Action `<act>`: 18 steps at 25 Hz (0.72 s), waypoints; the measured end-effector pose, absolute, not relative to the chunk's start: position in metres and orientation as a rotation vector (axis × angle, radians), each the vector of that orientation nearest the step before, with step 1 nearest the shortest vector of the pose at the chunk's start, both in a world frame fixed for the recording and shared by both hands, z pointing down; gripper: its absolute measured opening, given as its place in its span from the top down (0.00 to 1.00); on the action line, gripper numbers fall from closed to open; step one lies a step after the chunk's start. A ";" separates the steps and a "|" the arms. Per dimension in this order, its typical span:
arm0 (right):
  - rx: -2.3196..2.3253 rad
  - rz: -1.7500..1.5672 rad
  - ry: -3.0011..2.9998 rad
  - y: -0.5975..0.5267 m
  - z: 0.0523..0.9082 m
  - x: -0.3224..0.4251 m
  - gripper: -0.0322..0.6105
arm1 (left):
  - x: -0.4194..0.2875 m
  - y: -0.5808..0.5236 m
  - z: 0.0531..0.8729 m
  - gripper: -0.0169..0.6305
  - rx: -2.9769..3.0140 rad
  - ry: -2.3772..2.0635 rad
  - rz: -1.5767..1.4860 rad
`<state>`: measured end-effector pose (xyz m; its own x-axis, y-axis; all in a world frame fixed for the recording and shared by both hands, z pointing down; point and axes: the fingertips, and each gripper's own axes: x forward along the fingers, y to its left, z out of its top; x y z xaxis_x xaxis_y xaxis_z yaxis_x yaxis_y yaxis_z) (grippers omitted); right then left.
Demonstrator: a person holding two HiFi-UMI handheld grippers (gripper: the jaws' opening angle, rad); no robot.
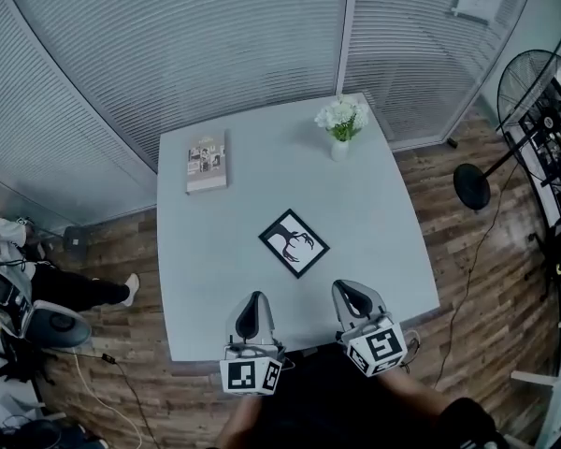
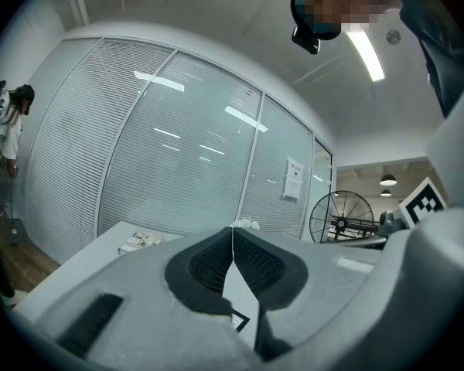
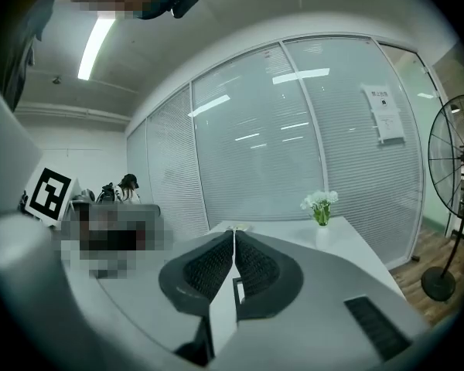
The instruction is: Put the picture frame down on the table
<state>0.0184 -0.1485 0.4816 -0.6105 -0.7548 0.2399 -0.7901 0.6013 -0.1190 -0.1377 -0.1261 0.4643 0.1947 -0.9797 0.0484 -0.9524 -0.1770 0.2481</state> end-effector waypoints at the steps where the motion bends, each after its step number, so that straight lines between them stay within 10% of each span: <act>1: 1.290 0.316 -2.657 -0.146 0.482 0.019 0.92 | -0.137 -0.125 0.464 0.94 2.248 -1.853 -0.181; 18: 1.289 0.302 -2.645 -0.136 0.481 0.026 0.93 | -0.124 -0.123 0.464 0.94 2.265 -1.829 -0.177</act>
<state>0.0258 -0.1358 0.4808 -0.6067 -0.7541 0.2515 -0.7914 0.6029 -0.1013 -0.1237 -0.1225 0.4640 0.2160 -0.9753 0.0467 -0.9482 -0.1982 0.2481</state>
